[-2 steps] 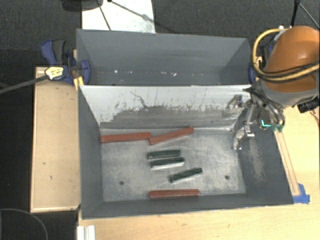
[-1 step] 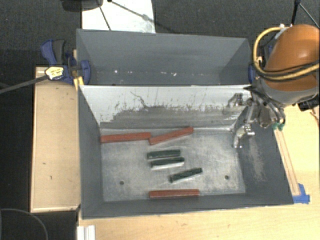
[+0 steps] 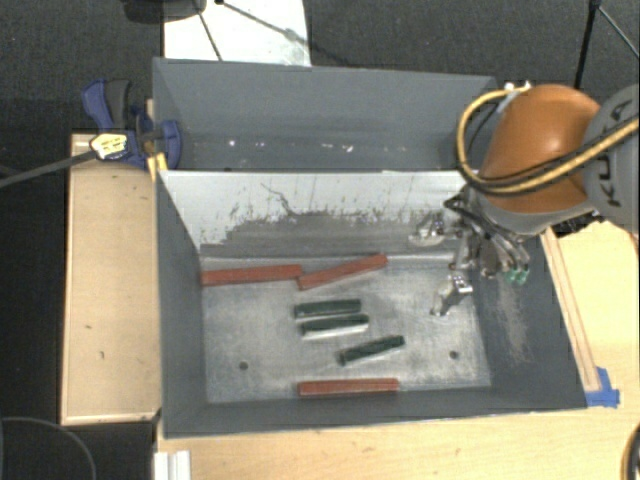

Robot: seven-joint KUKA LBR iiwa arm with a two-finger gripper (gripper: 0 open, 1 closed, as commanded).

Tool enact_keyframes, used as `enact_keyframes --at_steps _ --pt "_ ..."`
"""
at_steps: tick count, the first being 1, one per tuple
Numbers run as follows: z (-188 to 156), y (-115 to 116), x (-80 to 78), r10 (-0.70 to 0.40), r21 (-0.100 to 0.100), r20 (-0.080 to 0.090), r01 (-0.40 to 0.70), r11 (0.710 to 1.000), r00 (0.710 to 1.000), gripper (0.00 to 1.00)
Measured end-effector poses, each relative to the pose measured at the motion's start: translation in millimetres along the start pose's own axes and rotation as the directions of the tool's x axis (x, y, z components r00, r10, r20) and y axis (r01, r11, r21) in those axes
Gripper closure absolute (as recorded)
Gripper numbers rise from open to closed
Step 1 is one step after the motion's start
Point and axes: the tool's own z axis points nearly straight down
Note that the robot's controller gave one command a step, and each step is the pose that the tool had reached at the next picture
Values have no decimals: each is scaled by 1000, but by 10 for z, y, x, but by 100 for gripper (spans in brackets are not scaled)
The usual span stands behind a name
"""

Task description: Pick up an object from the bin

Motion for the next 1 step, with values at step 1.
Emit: enact_keyframes --at_steps 1 --pt "515 496 342 54 -1 -3 -54 999 999 0"
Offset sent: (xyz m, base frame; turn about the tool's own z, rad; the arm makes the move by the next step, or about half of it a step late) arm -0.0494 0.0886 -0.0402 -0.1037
